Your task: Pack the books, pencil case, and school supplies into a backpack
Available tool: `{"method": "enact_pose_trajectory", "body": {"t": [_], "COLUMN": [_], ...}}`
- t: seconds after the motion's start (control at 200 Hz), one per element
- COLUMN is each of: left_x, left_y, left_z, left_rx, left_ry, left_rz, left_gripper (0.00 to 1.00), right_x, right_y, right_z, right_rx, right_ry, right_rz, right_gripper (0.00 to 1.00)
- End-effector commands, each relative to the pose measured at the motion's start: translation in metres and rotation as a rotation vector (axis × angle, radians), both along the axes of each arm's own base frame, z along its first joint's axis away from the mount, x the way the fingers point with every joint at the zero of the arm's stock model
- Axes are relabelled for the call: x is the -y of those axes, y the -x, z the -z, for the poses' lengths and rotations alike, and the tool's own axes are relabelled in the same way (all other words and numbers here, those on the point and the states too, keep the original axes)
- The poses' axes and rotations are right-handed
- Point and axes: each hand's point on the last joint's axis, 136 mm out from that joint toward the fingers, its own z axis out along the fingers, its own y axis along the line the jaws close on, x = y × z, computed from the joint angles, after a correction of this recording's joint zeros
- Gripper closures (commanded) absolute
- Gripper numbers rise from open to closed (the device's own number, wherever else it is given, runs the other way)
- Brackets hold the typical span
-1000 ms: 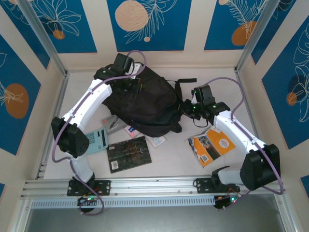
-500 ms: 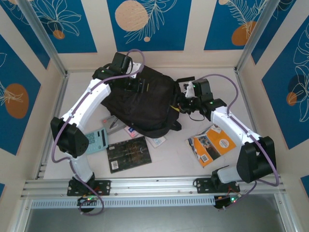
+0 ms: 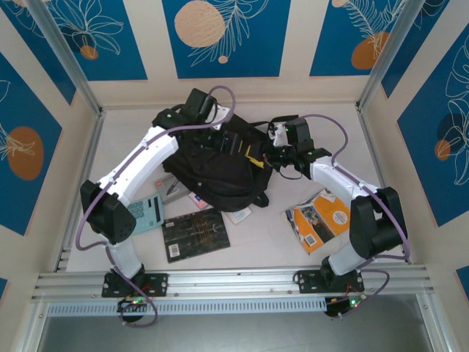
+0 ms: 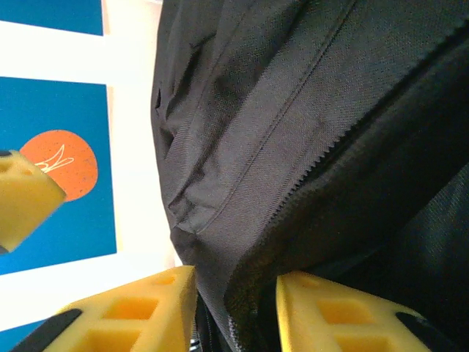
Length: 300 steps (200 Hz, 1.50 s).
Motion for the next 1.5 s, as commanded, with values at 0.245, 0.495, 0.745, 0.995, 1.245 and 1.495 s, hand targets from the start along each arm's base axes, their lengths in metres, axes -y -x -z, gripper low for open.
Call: {"method": "enact_pose_trajectory", "body": {"t": [0.245, 0.495, 0.745, 0.995, 1.245, 1.495], "left_x": [-0.008, 0.009, 0.03, 0.048, 0.057, 0.054], "left_y": [0.013, 0.026, 0.025, 0.026, 0.03, 0.024], "left_z": [0.012, 0.029, 0.05, 0.057, 0.076, 0.081], "left_rx": [0.013, -0.084, -0.143, -0.173, -0.18, -0.147], "left_ry": [-0.09, 0.01, 0.07, 0.119, 0.044, -0.018], "left_rz": [-0.049, -0.034, -0.032, -0.02, -0.006, -0.019], "left_gripper": [0.28, 0.27, 0.26, 0.27, 0.31, 0.73], "right_x": [0.004, 0.004, 0.002, 0.001, 0.001, 0.001], "right_y": [0.003, 0.002, 0.001, 0.0, -0.001, 0.001], "right_z": [0.002, -0.01, -0.01, -0.009, -0.01, -0.008], "right_rx": [0.002, 0.018, 0.002, -0.007, -0.018, -0.027], "right_ry": [0.012, -0.029, -0.049, -0.061, -0.074, -0.081], "right_rz": [0.008, 0.015, 0.02, 0.022, 0.027, 0.024], "right_gripper": [1.0, 1.0, 1.0, 1.0, 1.0, 1.0]}}
